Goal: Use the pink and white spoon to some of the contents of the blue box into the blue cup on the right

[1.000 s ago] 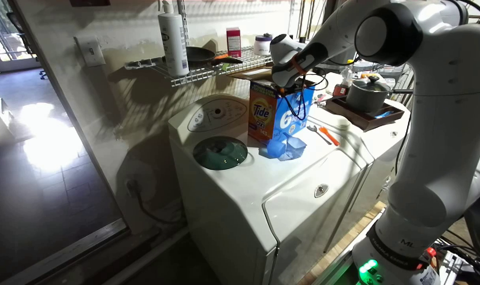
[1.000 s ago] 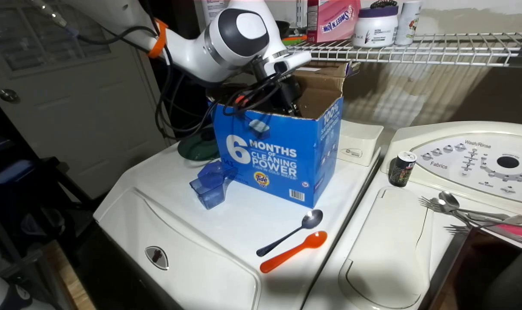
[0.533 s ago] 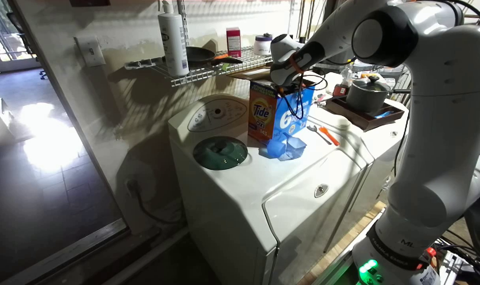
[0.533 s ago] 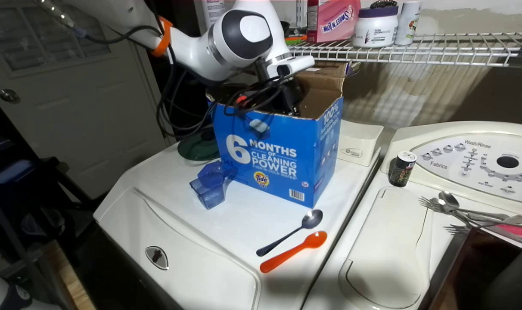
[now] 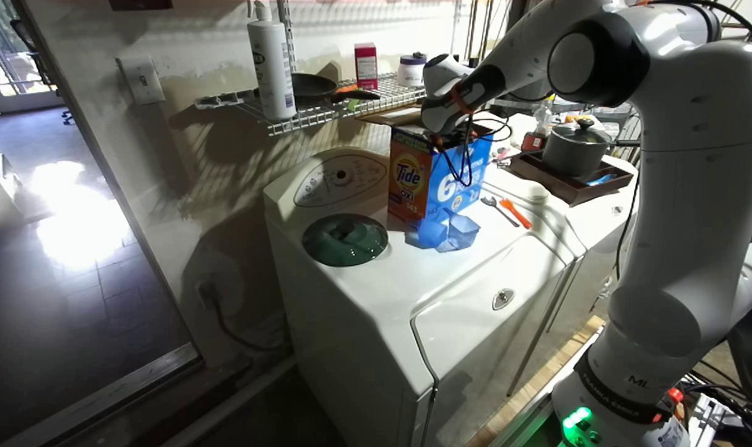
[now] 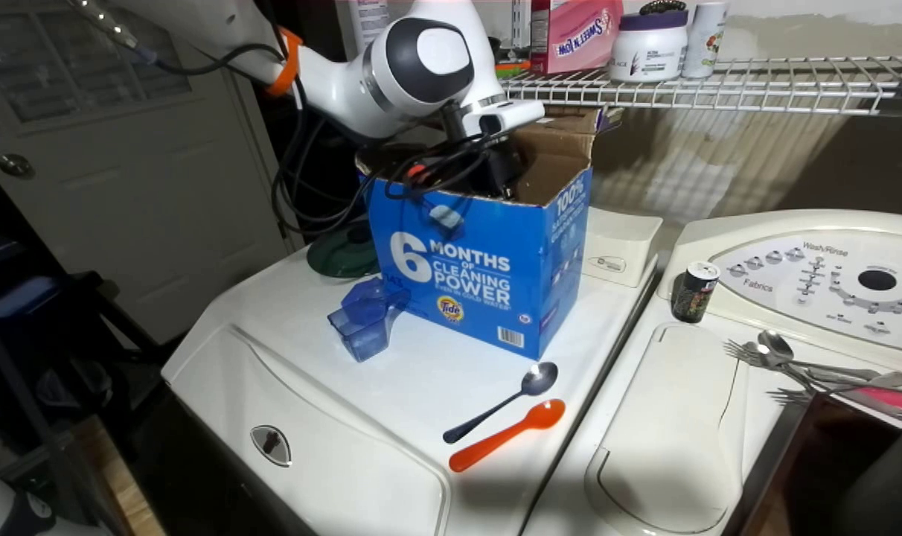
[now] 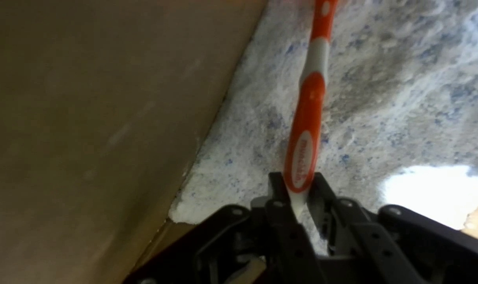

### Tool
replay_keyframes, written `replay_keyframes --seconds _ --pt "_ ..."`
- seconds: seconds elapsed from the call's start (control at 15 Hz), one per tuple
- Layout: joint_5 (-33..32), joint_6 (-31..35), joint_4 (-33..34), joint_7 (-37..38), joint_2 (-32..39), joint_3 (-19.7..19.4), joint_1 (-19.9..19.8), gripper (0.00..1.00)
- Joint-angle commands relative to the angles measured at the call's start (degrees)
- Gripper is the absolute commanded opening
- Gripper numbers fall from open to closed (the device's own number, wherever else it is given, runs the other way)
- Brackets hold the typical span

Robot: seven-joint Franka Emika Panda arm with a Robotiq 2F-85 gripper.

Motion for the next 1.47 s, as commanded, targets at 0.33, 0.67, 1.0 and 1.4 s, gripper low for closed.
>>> replay_keyframes --seconds 0.33,0.67,1.0,1.4 --pt "9.33 -1.75 2.04 -0.40 3.89 0.19 0.69 0.05" --pt "13.55 -2.32 2.06 -2.42 3.92 0.03 0.26 0.05" --pt "17.88 -3.11 2.29 -4.43 3.79 0.14 -0.43 0.05" --pt "20.43 -3.88 2.60 -5.65 3.23 -0.38 -0.97 0.05"
